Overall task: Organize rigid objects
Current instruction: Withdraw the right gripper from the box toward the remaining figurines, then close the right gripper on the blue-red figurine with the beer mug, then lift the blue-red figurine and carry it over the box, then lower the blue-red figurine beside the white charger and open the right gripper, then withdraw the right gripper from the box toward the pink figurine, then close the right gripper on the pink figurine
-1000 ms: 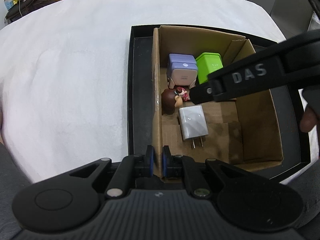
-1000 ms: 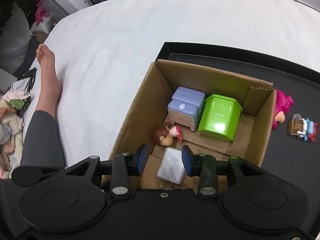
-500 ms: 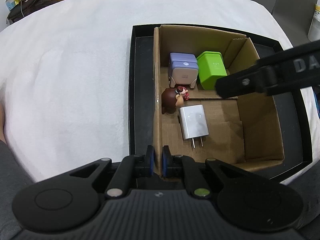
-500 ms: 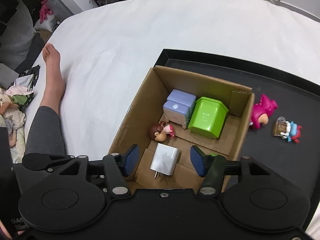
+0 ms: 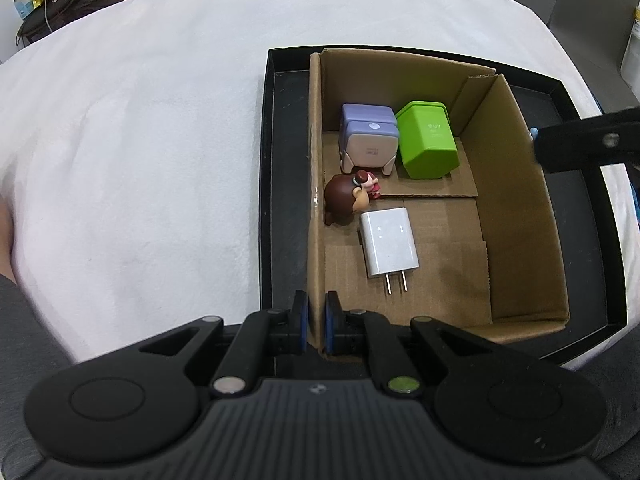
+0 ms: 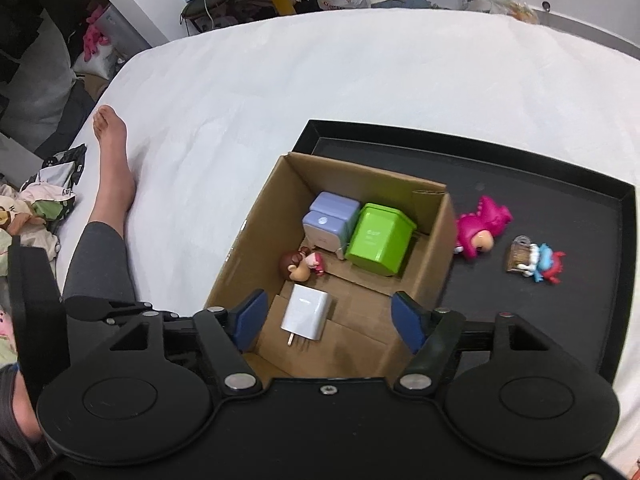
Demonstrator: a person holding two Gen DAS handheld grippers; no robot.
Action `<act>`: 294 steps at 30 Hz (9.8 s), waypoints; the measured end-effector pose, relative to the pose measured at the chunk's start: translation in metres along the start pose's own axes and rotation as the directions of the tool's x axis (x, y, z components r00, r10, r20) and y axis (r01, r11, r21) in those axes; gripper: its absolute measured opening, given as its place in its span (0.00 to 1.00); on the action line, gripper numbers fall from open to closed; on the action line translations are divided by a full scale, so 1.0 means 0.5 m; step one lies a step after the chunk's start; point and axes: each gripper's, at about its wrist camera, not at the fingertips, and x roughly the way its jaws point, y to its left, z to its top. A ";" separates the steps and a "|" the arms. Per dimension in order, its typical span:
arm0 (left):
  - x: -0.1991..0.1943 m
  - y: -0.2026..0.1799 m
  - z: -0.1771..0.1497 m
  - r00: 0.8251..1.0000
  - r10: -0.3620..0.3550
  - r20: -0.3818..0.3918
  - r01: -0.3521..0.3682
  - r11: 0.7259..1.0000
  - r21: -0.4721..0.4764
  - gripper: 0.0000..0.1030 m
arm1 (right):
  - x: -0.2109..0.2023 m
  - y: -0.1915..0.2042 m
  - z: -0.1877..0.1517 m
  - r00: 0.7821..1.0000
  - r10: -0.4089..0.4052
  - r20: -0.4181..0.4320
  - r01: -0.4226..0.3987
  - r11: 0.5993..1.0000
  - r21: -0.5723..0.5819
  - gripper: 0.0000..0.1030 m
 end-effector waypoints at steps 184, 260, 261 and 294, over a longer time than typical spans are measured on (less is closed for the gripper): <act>0.002 0.016 -0.011 0.998 -0.051 0.044 0.052 0.998 -0.023 0.08 | 0.146 0.133 0.017 0.948 -0.274 -0.164 0.168 0.865 -0.473 0.45; 0.011 -0.022 0.009 0.999 0.039 -0.018 -0.040 0.999 -0.022 0.07 | -0.018 -0.162 0.001 0.986 -0.145 0.079 0.150 0.987 -0.060 0.89; 0.011 -0.023 0.009 0.999 0.040 -0.019 -0.040 0.999 -0.022 0.07 | -0.014 -0.171 0.003 0.986 -0.144 0.079 0.148 0.988 -0.046 0.88; 0.018 -0.025 0.016 0.998 0.035 -0.051 -0.035 0.999 0.002 0.07 | 0.159 -0.302 0.039 0.998 -0.037 0.054 0.022 0.966 0.259 0.56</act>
